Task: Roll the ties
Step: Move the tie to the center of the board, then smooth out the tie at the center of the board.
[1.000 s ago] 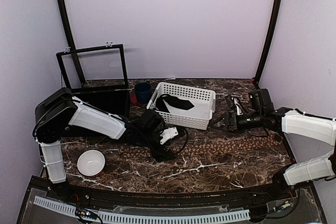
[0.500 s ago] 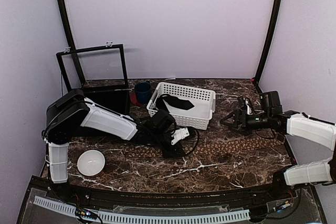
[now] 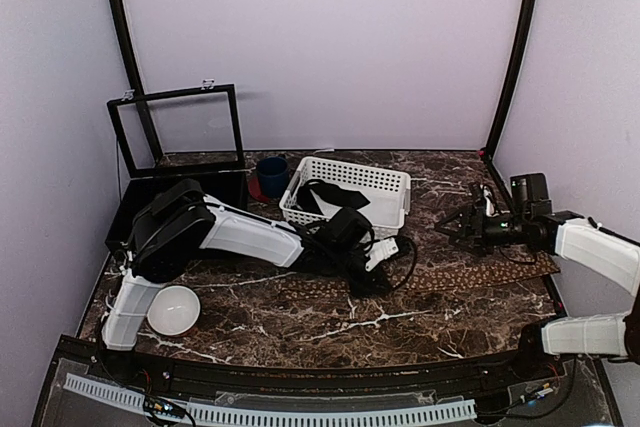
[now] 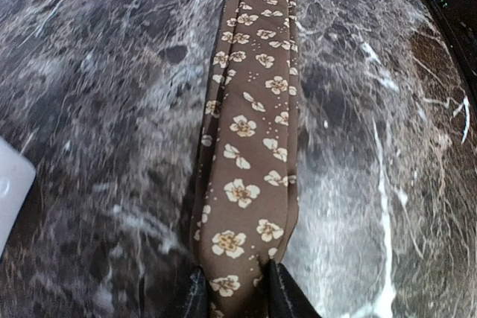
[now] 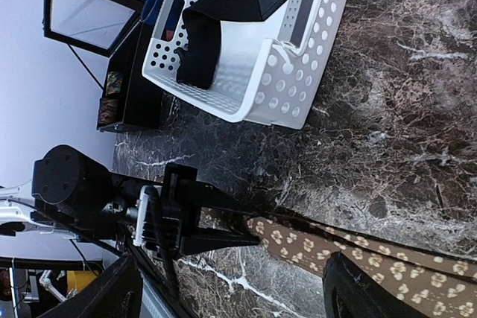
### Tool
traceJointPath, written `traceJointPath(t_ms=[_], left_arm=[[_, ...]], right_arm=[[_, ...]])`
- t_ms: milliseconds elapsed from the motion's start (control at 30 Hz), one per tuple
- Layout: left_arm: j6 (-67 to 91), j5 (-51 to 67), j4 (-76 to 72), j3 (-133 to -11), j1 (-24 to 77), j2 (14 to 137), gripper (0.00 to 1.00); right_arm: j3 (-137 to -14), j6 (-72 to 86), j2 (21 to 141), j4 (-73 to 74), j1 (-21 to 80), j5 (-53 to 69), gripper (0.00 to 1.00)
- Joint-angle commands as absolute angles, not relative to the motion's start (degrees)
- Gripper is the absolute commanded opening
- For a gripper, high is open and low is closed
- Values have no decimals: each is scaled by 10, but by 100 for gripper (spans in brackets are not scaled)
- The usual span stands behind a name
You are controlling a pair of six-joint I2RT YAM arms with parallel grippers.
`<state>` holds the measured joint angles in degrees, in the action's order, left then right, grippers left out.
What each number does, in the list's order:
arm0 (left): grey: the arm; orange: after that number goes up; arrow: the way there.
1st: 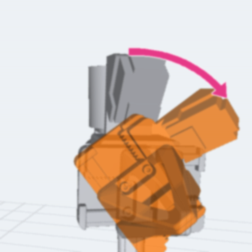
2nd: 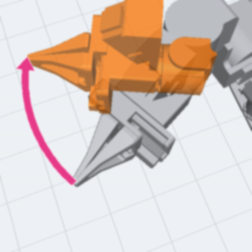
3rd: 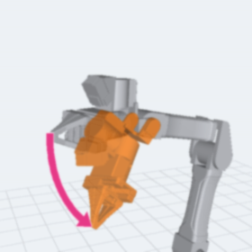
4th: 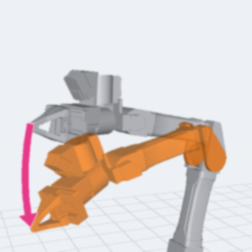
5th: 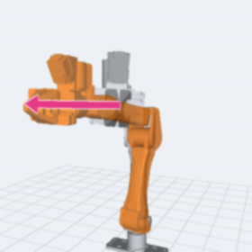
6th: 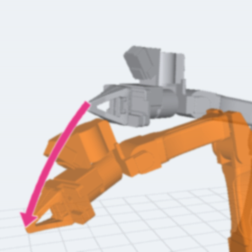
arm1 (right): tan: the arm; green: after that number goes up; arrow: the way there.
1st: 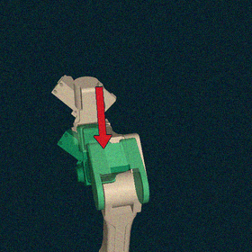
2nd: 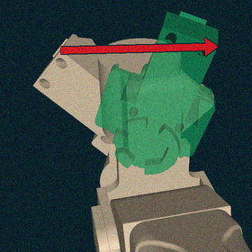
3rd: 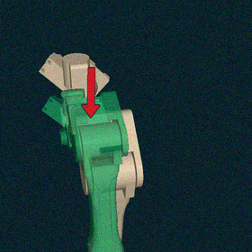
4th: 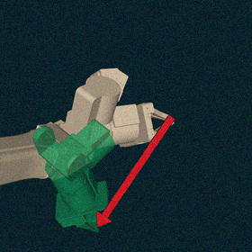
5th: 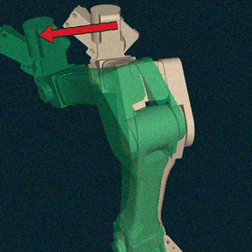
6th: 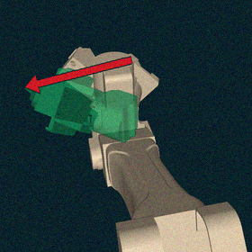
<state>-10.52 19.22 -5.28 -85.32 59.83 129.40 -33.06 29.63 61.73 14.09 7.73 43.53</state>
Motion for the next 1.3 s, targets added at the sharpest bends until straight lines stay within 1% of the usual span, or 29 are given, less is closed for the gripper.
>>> traceJointPath(t_ms=[0, 100, 133, 200, 267, 333, 433, 533, 600, 667, 733, 800, 833, 867, 933, 1100, 1200, 1267], left_arm=[[-86, 203, 15, -930, 608, 1360, 29], [-100, 200, 43, -969, 608, 1381, 32], [-105, 196, 48, -967, 607, 1375, 37], [-110, 194, 51, -940, 603, 1341, 53], [-96, 190, 31, -880, 596, 1273, 65], [-68, 187, -4, -804, 584, 1201, 69], [-9, 160, -58, -683, 574, 1091, 71], [74, 132, -104, -578, 561, 996, 71], [121, 128, -137, -514, 555, 941, 69], [163, 128, -187, -446, 548, 893, 63], [213, 145, -225, -405, 533, 865, 55], [256, 159, -251, -377, 519, 851, 54], [273, 173, -274, -364, 514, 848, 57], [293, 187, -298, -353, 511, 847, 62], [326, 205, -341, -340, 510, 852, 69], [437, 282, -511, -323, 507, 910, 80], [486, 299, -574, -324, 507, 939, 84], [498, 301, -585, -327, 507, 953, 87]], right_arm=[[-328, 289, 604, 145, 66, 443, 83], [-330, 286, 609, 143, 66, 445, 83], [-330, 286, 612, 141, 66, 449, 83], [-325, 296, 617, 124, 68, 460, 82], [-312, 316, 618, 89, 79, 471, 82], [-309, 336, 624, 60, 99, 466, 82], [-315, 352, 643, 29, 141, 450, 80], [-324, 369, 675, -5, 186, 433, 75], [-329, 384, 698, -32, 216, 426, 69], [-335, 395, 721, -58, 245, 416, 64], [-341, 409, 744, -85, 273, 407, 62], [-348, 425, 771, -112, 294, 405, 61], [-351, 430, 781, -123, 301, 403, 61], [-354, 433, 790, -131, 308, 401, 61], [-359, 439, 804, -146, 315, 398, 61], [-363, 445, 817, -157, 320, 398, 61], [-363, 442, 814, -149, 319, 395, 61], [-364, 439, 812, -143, 320, 393, 61]])
